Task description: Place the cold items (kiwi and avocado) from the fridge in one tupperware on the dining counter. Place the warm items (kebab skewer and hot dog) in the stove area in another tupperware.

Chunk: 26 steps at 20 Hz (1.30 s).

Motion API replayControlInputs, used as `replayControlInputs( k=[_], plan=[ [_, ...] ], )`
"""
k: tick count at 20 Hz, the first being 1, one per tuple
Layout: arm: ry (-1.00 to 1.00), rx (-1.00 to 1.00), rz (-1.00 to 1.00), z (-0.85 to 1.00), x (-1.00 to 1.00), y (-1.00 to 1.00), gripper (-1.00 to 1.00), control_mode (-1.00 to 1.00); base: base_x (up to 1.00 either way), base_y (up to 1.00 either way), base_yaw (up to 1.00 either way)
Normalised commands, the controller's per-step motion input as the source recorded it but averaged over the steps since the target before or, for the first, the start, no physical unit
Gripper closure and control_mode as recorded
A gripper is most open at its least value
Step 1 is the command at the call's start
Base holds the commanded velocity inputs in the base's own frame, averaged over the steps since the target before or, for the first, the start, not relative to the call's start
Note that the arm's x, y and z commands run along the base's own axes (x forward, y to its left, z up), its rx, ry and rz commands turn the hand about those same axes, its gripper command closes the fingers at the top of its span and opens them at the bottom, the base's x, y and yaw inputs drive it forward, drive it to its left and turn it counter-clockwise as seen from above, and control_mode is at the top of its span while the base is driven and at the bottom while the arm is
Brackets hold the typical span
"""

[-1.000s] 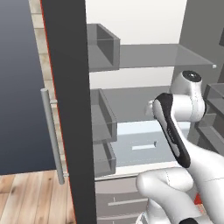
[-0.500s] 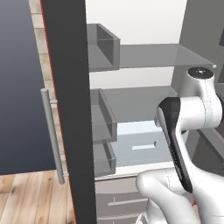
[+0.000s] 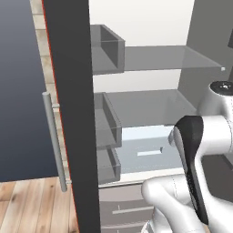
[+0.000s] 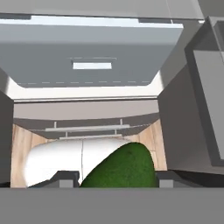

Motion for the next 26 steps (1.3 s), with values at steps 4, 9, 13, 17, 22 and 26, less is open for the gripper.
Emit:
replayControlInputs(
  k=[4, 9, 13, 17, 22, 26],
  plan=[
    [0.0, 0.09, 0.04, 0.0, -0.24, 0.0, 1.0, -1.0, 0.0, 0.0, 0.0],
    [0.01, 0.0, 0.0, -0.03, 0.0, 0.0, 1.0, -1.0, 0.0, 0.0, 0.0],
    [0.0, 0.0, 0.0, 0.0, 0.0, 0.0, 1.0, -1.0, 0.0, 0.0, 0.0],
    [0.0, 0.0, 0.0, 0.0, 0.0, 0.0, 1.0, 1.0, -0.16, 0.0, 0.0],
    [0.0, 0.0, 0.0, 0.0, 0.0, 0.0, 1.0, 1.0, -0.79, 0.12, 0.0],
    [0.0, 0.0, 0.0, 0.0, 0.0, 0.0, 1.0, 1.0, -0.85, 0.16, -0.04]
  ],
)
